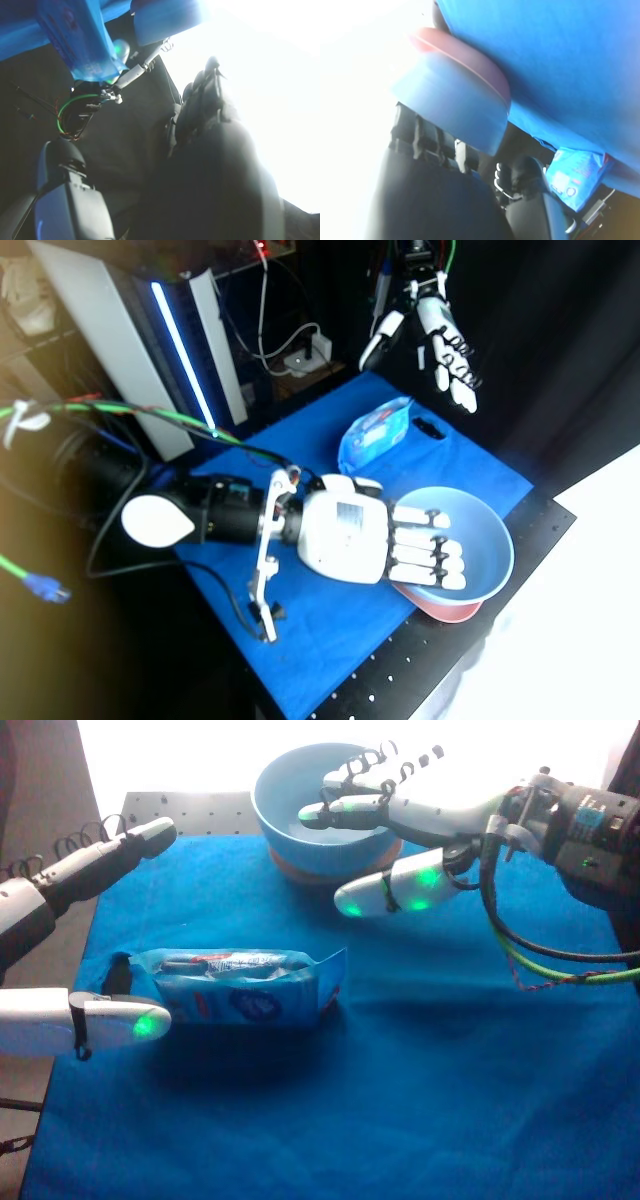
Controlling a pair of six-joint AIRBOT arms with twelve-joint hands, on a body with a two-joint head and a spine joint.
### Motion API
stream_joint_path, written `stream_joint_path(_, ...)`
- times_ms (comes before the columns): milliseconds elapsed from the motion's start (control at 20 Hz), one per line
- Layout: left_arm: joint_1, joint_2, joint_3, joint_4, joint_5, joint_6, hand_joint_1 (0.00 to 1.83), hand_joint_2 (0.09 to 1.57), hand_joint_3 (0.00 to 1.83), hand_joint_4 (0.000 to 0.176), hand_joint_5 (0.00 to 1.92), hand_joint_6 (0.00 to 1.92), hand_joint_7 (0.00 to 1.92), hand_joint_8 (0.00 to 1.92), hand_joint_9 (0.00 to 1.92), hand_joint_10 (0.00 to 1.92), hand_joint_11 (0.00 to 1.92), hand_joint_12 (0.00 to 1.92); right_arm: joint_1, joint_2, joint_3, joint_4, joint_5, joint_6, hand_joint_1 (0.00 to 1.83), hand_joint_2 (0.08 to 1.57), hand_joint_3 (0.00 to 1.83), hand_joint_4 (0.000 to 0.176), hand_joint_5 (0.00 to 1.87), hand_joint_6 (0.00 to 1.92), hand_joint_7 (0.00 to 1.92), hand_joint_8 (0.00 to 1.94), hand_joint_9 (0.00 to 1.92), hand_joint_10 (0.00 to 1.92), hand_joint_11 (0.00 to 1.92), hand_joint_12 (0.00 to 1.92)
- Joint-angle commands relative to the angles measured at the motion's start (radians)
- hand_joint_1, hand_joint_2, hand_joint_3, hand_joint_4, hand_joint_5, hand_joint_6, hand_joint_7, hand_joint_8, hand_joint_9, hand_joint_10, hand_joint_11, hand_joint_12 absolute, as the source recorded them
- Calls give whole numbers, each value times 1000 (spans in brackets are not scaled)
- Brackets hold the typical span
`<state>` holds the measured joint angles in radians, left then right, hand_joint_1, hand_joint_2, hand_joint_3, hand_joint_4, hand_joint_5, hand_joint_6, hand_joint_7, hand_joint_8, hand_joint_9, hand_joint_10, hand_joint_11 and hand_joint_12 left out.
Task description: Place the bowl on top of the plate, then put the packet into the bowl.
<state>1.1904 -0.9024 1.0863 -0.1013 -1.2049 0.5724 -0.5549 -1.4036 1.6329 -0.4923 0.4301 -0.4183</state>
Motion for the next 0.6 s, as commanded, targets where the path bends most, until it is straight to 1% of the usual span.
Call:
stream_joint_path(0,-5,-8,-1,-21,-122,-7,715,876,0,158,0,0,2,1,0,0,0,0,9,16,-1,53,135,3,243,956,0,176,89,0,0,0,0,0,0,0)
stream_joint_path(100,-2,-11,1,-28,-114,-7,776,852,0,170,0,0,10,3,0,0,0,0,9,44,-20,98,191,3,248,927,0,176,33,0,0,0,0,0,0,0)
stream_joint_path(150,-1,-12,3,-31,-108,-7,765,860,0,169,0,0,1,0,0,0,0,0,9,52,-27,115,219,3,199,926,0,176,16,0,0,0,0,0,0,0)
stream_joint_path(200,-1,-16,6,-35,-99,-6,734,863,0,175,0,0,0,0,0,0,0,0,9,66,-38,139,257,3,169,929,0,176,2,0,0,0,0,0,0,0)
stream_joint_path(250,-1,-20,11,-38,-89,-6,690,866,0,163,0,0,0,0,0,0,0,0,9,82,-52,161,291,3,200,943,0,176,0,0,0,0,0,0,0,0)
stream_joint_path(300,-1,-25,17,-41,-79,-6,699,860,0,166,0,0,0,0,0,0,0,0,9,105,-69,181,327,3,207,948,0,176,0,0,0,0,0,0,0,0)
stream_joint_path(350,-1,-31,23,-42,-67,-6,711,845,0,163,0,0,0,0,0,0,0,0,9,130,-87,199,364,3,187,950,0,176,0,0,0,0,0,0,0,0)
stream_joint_path(400,-5,-35,30,-41,-49,-6,719,828,0,173,0,0,0,0,0,0,0,0,8,153,-107,206,392,3,183,945,0,176,0,0,0,0,0,0,0,0)
stream_joint_path(500,-31,-41,52,-16,8,-6,829,847,0,176,18,7,0,0,0,0,0,0,-3,197,-148,216,450,3,210,929,0,176,0,0,0,0,0,0,0,0)
stream_joint_path(550,-54,-47,66,5,42,-6,836,831,0,174,38,4,81,7,56,9,5,3,-20,220,-171,234,492,3,168,945,1,176,0,0,0,0,0,0,0,0)
